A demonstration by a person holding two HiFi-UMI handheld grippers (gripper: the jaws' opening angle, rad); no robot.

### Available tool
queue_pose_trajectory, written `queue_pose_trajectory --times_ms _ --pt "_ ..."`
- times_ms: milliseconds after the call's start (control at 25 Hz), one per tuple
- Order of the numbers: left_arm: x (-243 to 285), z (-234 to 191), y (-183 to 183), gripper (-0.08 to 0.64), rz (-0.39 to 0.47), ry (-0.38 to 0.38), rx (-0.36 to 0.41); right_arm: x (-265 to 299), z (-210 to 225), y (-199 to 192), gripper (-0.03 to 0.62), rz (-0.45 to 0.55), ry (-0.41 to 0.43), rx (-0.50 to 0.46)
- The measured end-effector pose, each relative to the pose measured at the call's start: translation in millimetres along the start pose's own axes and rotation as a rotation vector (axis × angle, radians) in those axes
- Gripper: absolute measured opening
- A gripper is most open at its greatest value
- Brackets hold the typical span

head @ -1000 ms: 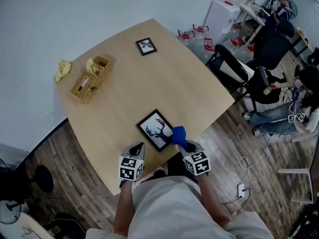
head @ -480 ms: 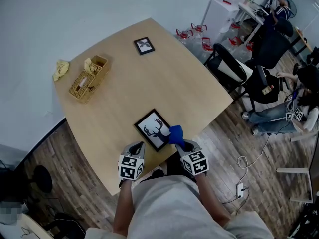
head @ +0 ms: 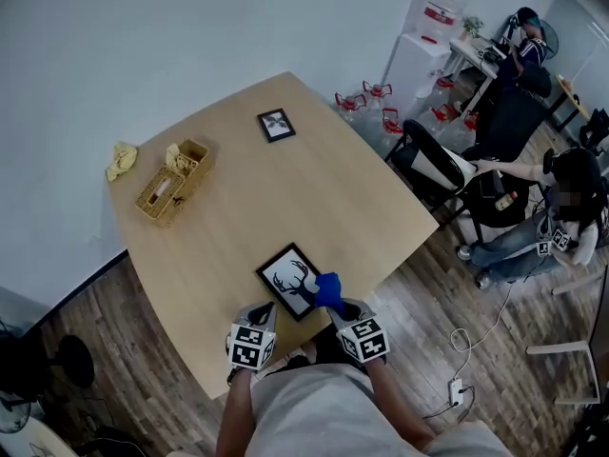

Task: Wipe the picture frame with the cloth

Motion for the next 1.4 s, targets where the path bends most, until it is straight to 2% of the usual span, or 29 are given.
queue_pose_trajectory --times_ms 600,1400 --pt "10 5 5 0.052 -0.006 -0.015 0.02 0 -9 1 0.054 0.013 0.035 -0.02" --pt "11 10 6 0.052 -0.003 -0.012 0.023 -2 -8 -3 0.054 0.013 0.039 -0.028"
Point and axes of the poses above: the fingertips, and each gripper's own axes: x forward along the fingers, z to its right, y out of its top, the point moved 6 cm from there along -x, backward along the fingers, and after that the axes turned 14 degrees about -y, right-handed, at the moved point
